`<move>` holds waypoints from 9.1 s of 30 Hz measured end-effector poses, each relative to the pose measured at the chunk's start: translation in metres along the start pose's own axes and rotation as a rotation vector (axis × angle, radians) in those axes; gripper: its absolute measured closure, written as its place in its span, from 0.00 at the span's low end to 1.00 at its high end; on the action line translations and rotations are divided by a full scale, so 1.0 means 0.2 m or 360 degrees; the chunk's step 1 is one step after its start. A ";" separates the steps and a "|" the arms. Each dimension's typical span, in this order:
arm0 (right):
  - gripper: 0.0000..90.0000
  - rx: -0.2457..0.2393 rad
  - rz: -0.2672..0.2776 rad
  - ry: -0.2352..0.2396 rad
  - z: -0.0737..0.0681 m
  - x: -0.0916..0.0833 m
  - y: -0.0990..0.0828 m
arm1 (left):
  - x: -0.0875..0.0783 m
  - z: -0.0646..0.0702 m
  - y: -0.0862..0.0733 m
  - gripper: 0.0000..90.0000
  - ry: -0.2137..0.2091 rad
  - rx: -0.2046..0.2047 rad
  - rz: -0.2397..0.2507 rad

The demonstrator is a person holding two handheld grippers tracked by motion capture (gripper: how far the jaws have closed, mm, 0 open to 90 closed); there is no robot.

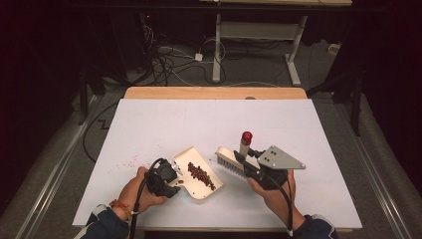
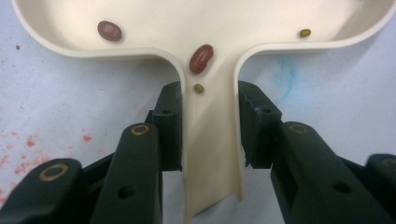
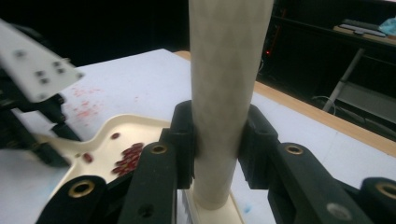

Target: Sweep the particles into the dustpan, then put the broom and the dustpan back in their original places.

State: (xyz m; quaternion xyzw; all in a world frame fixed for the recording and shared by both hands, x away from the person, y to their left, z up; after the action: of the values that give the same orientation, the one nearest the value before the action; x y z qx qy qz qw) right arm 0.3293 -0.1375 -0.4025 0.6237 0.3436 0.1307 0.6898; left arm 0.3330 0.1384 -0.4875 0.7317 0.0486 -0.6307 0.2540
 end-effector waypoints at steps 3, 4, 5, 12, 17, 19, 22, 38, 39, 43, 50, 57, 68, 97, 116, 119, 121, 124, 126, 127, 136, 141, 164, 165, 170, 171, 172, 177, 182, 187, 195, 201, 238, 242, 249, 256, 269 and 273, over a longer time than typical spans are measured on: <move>0.78 -0.0006 0.0001 -0.0003 0.03 0.08 0.01 | 0.00 0.00 0.00 0.70 -0.0013 -0.0010 0.0006; 0.78 -0.0021 0.0003 -0.0006 0.03 0.12 0.01 | 0.00 0.00 0.00 0.70 -0.0015 -0.0014 0.0010; 0.78 -0.0030 0.0003 -0.0025 0.03 0.15 0.01 | 0.00 0.00 0.00 0.70 -0.0017 -0.0019 0.0012; 0.78 -0.0073 -0.0028 -0.0020 -0.01 0.28 -0.01 | 0.00 -0.01 -0.01 0.71 -0.0024 -0.0030 0.0024; 0.78 -0.0052 -0.0083 0.0080 -0.10 0.25 -0.02 | 0.00 -0.02 -0.01 0.71 -0.0025 -0.0045 0.0020; 0.78 -0.0049 -0.0086 0.0123 -0.14 0.23 -0.01 | 0.00 -0.02 -0.01 0.71 -0.0026 -0.0046 0.0019; 0.78 -0.0029 -0.0059 0.0192 -0.18 0.19 0.01 | 0.00 -0.02 -0.02 0.71 -0.0025 -0.0049 0.0018; 0.78 -0.0015 -0.0056 0.0140 -0.09 0.12 0.04 | 0.00 -0.03 -0.02 0.70 -0.0043 -0.0076 0.0034; 0.78 -0.0010 -0.0056 0.0145 -0.08 0.12 0.04 | 0.00 -0.03 -0.03 0.70 -0.0046 -0.0077 0.0036; 0.78 -0.0020 -0.0057 0.0153 -0.05 0.10 0.05 | 0.00 -0.04 -0.04 0.70 -0.0049 -0.0086 0.0046; 0.78 0.0023 -0.0059 0.0168 0.04 -0.01 0.08 | -0.01 -0.05 -0.05 0.70 -0.0038 -0.0099 0.0051; 0.78 0.0073 -0.0060 0.0120 0.18 -0.17 0.09 | -0.02 -0.06 -0.06 0.70 -0.0029 -0.0117 0.0071; 0.78 0.0047 -0.0227 0.0157 0.32 -0.38 0.09 | -0.03 -0.10 -0.10 0.71 -0.0030 -0.0172 0.0102; 0.77 0.0136 -0.0553 0.0248 0.57 -0.34 -0.03 | -0.01 -0.24 -0.18 0.70 0.0056 -0.0422 0.0176; 0.64 0.0265 -0.0748 0.0036 0.83 0.09 -0.06 | 0.02 -0.05 -0.16 0.45 0.0086 -0.0524 0.0296; 0.64 0.0284 -0.0782 -0.0024 0.85 0.17 -0.09 | 0.01 -0.01 -0.17 0.45 0.0071 -0.0499 0.0313; 0.64 0.0290 -0.0806 -0.0069 0.86 0.21 -0.10 | 0.01 0.00 -0.17 0.45 0.0075 -0.0483 0.0311; 0.64 0.0298 -0.0812 -0.0128 0.88 0.26 -0.11 | 0.02 0.03 -0.15 0.44 0.0076 -0.0439 0.0310; 0.64 0.0297 -0.0829 -0.0172 0.88 0.29 -0.12 | 0.02 0.04 -0.14 0.44 0.0070 -0.0396 0.0312; 0.64 0.0296 -0.0837 -0.0182 0.89 0.31 -0.13 | 0.02 0.05 -0.14 0.44 0.0068 -0.0371 0.0312; 0.64 0.0338 -0.0835 -0.0316 0.91 0.40 -0.17 | -0.03 0.06 -0.14 0.40 0.0128 -0.0281 0.0402; 0.64 0.0375 -0.0721 -0.0401 0.94 0.39 -0.15 | -0.08 0.07 -0.14 0.31 0.0209 -0.0199 0.0549; 0.50 0.0324 -0.0379 -0.0348 0.83 0.29 -0.07 | -0.11 0.06 -0.24 0.22 0.0529 -0.0056 0.0714; 0.49 0.0311 -0.0370 -0.0347 0.82 0.28 -0.07 | -0.11 0.06 -0.25 0.22 0.0539 -0.0058 0.0723; 0.45 0.0331 -0.0320 -0.0327 0.80 0.27 -0.06 | -0.10 0.05 -0.30 0.23 0.0542 -0.0084 0.0721; 0.44 0.0322 -0.0314 -0.0334 0.79 0.26 -0.06 | -0.11 0.05 -0.30 0.23 0.0535 -0.0087 0.0726; 0.43 0.0324 -0.0300 -0.0338 0.79 0.26 -0.06 | -0.11 0.04 -0.31 0.23 0.0525 -0.0093 0.0735; 0.35 0.0316 -0.0261 -0.0357 0.77 0.25 -0.05 | -0.12 0.05 -0.30 0.22 0.0533 -0.0089 0.0747; 0.24 0.0293 -0.0240 -0.0380 0.74 0.23 -0.03 | -0.14 0.04 -0.30 0.22 0.0561 -0.0082 0.0780; 0.21 0.0264 -0.0203 -0.0381 0.71 0.21 -0.01 | -0.13 0.04 -0.30 0.22 0.0554 -0.0077 0.0778; 0.23 0.0222 -0.0176 -0.0323 0.67 0.18 0.02 | -0.13 0.04 -0.30 0.22 0.0545 -0.0092 0.0768; 0.23 0.0170 -0.0150 -0.0330 0.64 0.15 0.05 | -0.13 0.04 -0.30 0.22 0.0545 -0.0085 0.0761; 0.23 0.0001 -0.0103 -0.0235 0.45 -0.09 0.07 | -0.13 0.05 -0.29 0.22 0.0535 -0.0072 0.0753; 0.23 -0.0012 -0.0100 -0.0232 0.44 -0.12 0.06 | -0.12 0.05 -0.29 0.22 0.0534 -0.0068 0.0749; 0.23 -0.0042 -0.0105 -0.0231 0.43 -0.16 0.04 | -0.12 0.05 -0.29 0.22 0.0527 -0.0068 0.0742; 0.23 -0.0061 -0.0068 -0.0229 0.41 -0.21 0.02 | -0.12 0.05 -0.29 0.22 0.0528 -0.0072 0.0747; 0.23 -0.0128 -0.0061 -0.0240 0.41 -0.27 -0.07 | -0.12 0.05 -0.29 0.22 0.0533 -0.0073 0.0747; 0.23 -0.0134 -0.0077 -0.0244 0.42 -0.29 -0.10 | -0.12 0.05 -0.29 0.22 0.0543 -0.0078 0.0751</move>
State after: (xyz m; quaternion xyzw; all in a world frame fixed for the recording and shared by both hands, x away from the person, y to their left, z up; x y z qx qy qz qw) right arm 0.3356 -0.2405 -0.4059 0.5939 0.2991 0.0802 0.7425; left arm 0.2966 0.1898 -0.4833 0.8119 -0.0657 -0.4206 0.3995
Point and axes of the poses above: each handheld gripper's, and its own axes: x roughly forward along the jaws, y roughly out of its top, z roughly to its right, the point moved 3 cm from there along x, roughly forward along the jaws, and after that the axes turned 10 degrees about x, right-handed, at the moved point
